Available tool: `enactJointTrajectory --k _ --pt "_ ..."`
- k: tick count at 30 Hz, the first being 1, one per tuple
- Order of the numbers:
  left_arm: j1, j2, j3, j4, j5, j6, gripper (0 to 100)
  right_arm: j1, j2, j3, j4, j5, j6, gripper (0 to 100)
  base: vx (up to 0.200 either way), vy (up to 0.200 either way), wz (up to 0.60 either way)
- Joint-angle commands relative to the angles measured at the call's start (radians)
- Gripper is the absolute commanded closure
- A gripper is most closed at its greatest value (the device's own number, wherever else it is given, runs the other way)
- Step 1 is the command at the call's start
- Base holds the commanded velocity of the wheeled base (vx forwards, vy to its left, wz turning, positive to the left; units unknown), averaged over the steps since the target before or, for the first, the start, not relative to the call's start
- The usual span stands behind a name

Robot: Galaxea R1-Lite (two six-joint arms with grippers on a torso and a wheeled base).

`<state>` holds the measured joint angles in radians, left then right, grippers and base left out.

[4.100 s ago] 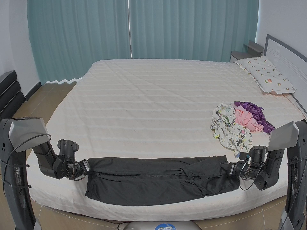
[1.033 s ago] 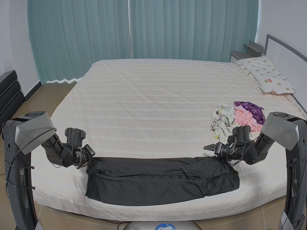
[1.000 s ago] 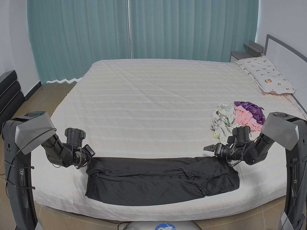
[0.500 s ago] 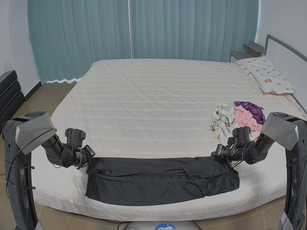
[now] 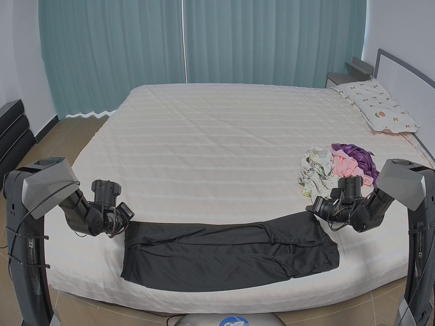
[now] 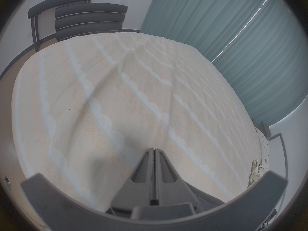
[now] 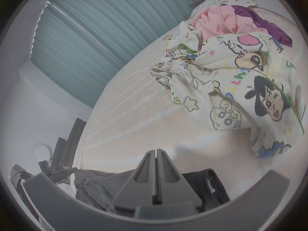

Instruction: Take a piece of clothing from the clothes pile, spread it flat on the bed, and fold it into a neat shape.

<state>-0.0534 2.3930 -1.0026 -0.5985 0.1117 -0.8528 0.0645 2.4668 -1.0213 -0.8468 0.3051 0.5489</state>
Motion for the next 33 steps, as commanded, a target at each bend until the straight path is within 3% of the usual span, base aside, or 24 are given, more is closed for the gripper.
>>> enactJointTrajectory --k 1,3,4,5,6,13,14,16,17,21,24,28,33 --pt "-0.002 0.012 -0.005 0.0 0.0 0.004 100 0.003 0.004 0.015 -0.003 -0.001 -0.001 100 0.0 0.0 0.0" --pt "-0.002 0.014 -0.007 0.002 0.0 0.006 100 0.003 0.008 0.018 -0.001 -0.001 -0.001 100 0.0 0.0 0.0" --pt "-0.002 0.015 -0.01 0.002 0.0 0.006 100 0.005 0.009 0.02 -0.001 -0.001 -0.001 0 0.0 0.0 0.0" --pt "-0.003 0.018 -0.011 0.002 0.0 0.008 100 0.008 0.015 0.021 -0.003 -0.001 -0.001 0 0.0 0.0 0.0" --pt "-0.003 0.02 -0.011 0.002 0.002 0.008 0 0.009 0.02 0.023 -0.005 -0.004 -0.003 0 0.0 0.0 0.0" --pt "-0.005 0.018 -0.002 0.0 0.003 0.011 0 0.006 -0.066 0.058 -0.009 -0.012 0.02 0 0.0 0.0 0.0" --pt "0.0 0.014 0.002 0.002 -0.004 0.004 0 0.023 -0.135 0.119 -0.011 -0.015 0.082 0 0.0 0.0 0.0" --pt "0.003 0.011 0.004 0.003 -0.006 0.003 0 0.034 -0.157 0.136 -0.011 -0.018 0.101 0 0.0 0.0 0.0" --pt "0.012 0.003 0.012 0.005 -0.01 -0.002 0 0.06 -0.203 0.181 -0.009 -0.038 0.149 0 0.0 0.0 0.0" --pt "0.027 -0.028 0.035 0.005 -0.064 -0.032 0 0.104 -0.243 0.26 -0.011 -0.126 0.209 0 0.0 0.0 0.0" --pt "0.058 -0.069 0.039 0.013 -0.15 -0.092 0 0.153 -0.243 0.319 -0.011 -0.215 0.272 0 0.0 0.0 0.0" --pt "0.067 -0.086 0.053 0.013 -0.181 -0.117 0 0.183 -0.236 0.352 -0.012 -0.23 0.322 0 0.0 0.0 0.0" --pt "0.067 -0.083 0.056 0.011 -0.181 -0.115 0 0.199 -0.227 0.371 -0.011 -0.248 0.325 0 0.0 0.0 0.0"
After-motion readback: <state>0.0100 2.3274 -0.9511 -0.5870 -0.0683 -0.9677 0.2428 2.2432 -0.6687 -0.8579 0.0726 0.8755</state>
